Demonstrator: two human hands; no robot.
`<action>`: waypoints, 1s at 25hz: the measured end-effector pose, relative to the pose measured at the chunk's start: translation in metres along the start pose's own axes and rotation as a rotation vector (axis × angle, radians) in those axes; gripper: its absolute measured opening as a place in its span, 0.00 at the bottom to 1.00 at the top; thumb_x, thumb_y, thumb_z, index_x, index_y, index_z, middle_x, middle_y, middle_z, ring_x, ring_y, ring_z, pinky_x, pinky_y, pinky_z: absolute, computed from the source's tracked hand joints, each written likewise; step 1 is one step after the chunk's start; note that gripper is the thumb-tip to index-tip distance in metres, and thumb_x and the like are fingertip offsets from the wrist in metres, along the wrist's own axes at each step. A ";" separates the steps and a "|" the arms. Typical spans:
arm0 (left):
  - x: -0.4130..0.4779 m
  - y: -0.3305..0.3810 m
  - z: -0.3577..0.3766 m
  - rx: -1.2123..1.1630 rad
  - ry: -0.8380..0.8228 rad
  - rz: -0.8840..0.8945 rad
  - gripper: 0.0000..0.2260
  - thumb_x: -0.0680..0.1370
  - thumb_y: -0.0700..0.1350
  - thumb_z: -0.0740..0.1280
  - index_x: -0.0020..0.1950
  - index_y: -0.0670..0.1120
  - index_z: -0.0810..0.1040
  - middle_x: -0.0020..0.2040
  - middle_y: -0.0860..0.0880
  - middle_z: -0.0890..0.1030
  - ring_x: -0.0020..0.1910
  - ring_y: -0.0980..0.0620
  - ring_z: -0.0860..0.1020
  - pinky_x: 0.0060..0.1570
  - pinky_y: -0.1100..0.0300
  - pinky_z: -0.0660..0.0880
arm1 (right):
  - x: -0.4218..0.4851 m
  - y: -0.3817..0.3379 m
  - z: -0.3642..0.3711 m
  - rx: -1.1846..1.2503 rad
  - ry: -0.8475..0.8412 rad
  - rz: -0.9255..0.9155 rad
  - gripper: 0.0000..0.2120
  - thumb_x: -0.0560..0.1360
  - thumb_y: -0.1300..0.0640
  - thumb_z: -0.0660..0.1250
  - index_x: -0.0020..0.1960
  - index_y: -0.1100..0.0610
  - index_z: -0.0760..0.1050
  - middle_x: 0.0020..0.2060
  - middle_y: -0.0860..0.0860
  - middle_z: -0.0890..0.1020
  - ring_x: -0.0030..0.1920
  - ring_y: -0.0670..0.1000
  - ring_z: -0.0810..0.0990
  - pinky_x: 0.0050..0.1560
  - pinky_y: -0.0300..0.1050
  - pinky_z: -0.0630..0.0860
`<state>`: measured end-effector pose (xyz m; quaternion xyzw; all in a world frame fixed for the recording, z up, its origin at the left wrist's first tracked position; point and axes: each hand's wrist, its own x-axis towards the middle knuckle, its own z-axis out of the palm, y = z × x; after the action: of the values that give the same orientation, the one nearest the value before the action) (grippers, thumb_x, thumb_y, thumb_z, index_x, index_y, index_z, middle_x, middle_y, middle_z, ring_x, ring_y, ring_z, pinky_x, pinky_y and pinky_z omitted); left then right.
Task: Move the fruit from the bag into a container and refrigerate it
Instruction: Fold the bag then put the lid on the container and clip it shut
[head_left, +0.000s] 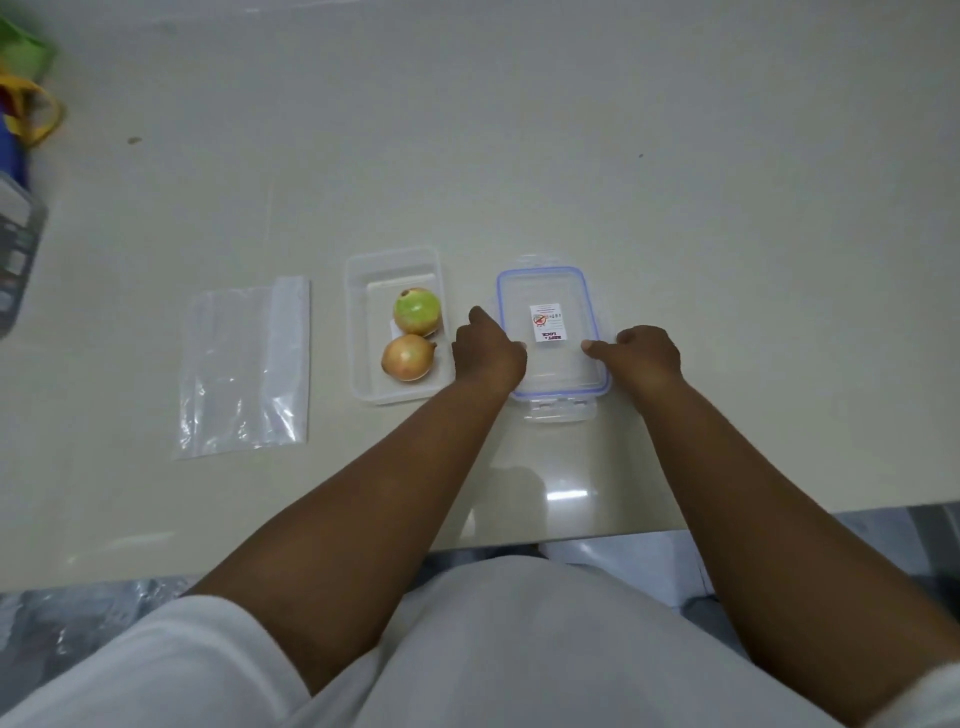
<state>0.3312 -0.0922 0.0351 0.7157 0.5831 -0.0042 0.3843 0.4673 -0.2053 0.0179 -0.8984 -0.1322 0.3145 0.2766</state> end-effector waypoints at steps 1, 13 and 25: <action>-0.002 -0.001 -0.004 -0.038 -0.008 0.010 0.27 0.73 0.46 0.72 0.67 0.39 0.66 0.64 0.38 0.73 0.63 0.39 0.73 0.56 0.53 0.70 | 0.000 0.004 -0.005 0.066 -0.039 0.023 0.26 0.68 0.46 0.76 0.57 0.63 0.78 0.54 0.58 0.81 0.51 0.58 0.80 0.56 0.51 0.76; 0.003 -0.074 -0.113 -0.293 0.132 0.028 0.35 0.68 0.52 0.77 0.71 0.43 0.69 0.61 0.45 0.79 0.60 0.46 0.77 0.58 0.57 0.71 | -0.053 -0.069 0.037 0.232 -0.101 -0.230 0.29 0.62 0.44 0.79 0.59 0.50 0.74 0.40 0.47 0.78 0.44 0.52 0.81 0.48 0.50 0.78; 0.057 -0.124 -0.146 -0.383 0.003 -0.101 0.38 0.67 0.52 0.78 0.72 0.44 0.66 0.63 0.44 0.77 0.60 0.43 0.77 0.61 0.49 0.75 | -0.052 -0.122 0.102 -0.017 -0.087 -0.359 0.35 0.69 0.45 0.74 0.73 0.45 0.66 0.46 0.50 0.79 0.51 0.52 0.79 0.52 0.41 0.70</action>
<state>0.1815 0.0389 0.0446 0.5993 0.6089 0.0888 0.5120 0.3543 -0.0858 0.0483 -0.8482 -0.3050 0.2977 0.3146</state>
